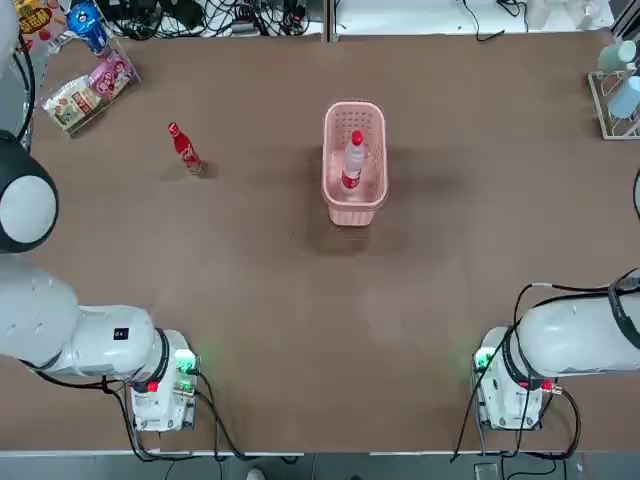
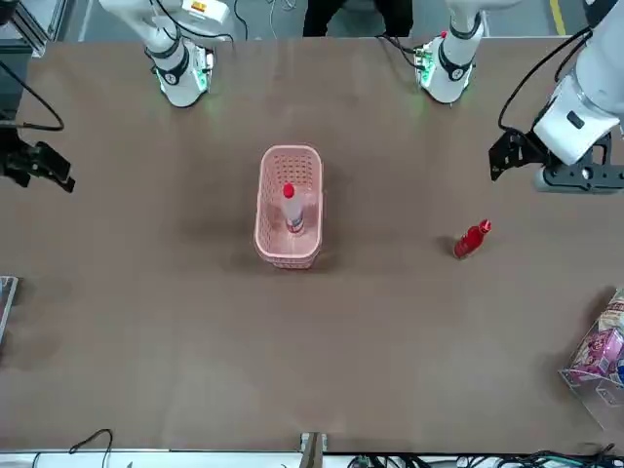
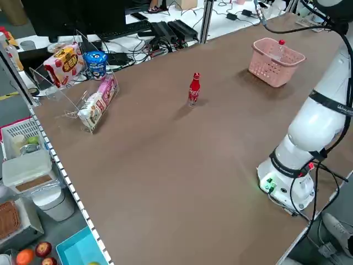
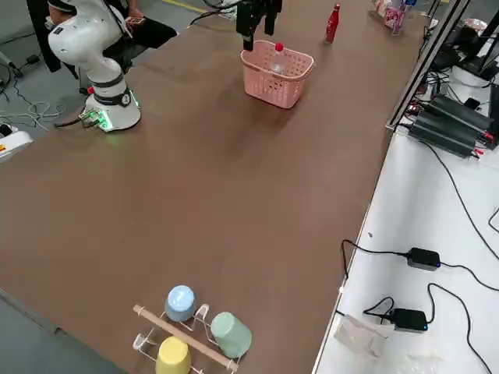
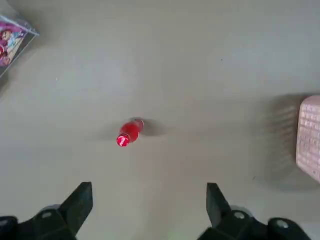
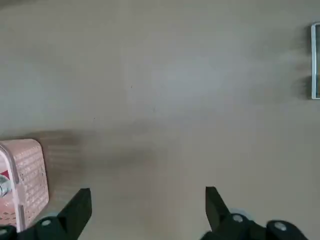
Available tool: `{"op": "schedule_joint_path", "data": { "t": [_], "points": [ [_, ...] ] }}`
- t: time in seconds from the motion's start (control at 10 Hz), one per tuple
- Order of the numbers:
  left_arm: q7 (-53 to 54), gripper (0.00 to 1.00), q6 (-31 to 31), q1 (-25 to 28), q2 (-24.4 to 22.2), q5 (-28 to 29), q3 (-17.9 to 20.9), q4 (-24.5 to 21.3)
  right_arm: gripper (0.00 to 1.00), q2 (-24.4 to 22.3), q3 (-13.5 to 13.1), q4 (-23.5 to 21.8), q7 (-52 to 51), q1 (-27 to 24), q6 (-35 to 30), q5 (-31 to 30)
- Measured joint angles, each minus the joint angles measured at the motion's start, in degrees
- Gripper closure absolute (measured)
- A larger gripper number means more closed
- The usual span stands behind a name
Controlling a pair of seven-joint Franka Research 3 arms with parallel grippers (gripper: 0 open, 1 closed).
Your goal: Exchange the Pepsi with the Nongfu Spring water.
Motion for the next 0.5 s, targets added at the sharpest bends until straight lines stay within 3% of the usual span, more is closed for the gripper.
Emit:
{"op": "schedule_joint_path", "data": {
  "t": [0.5],
  "points": [
    [1.26,0.0,0.0,0.07,0.0,-0.28,0.79,0.02,0.0,-0.56,-0.82,-0.68,0.0,-0.03,0.03,0.0]
  ]
}}
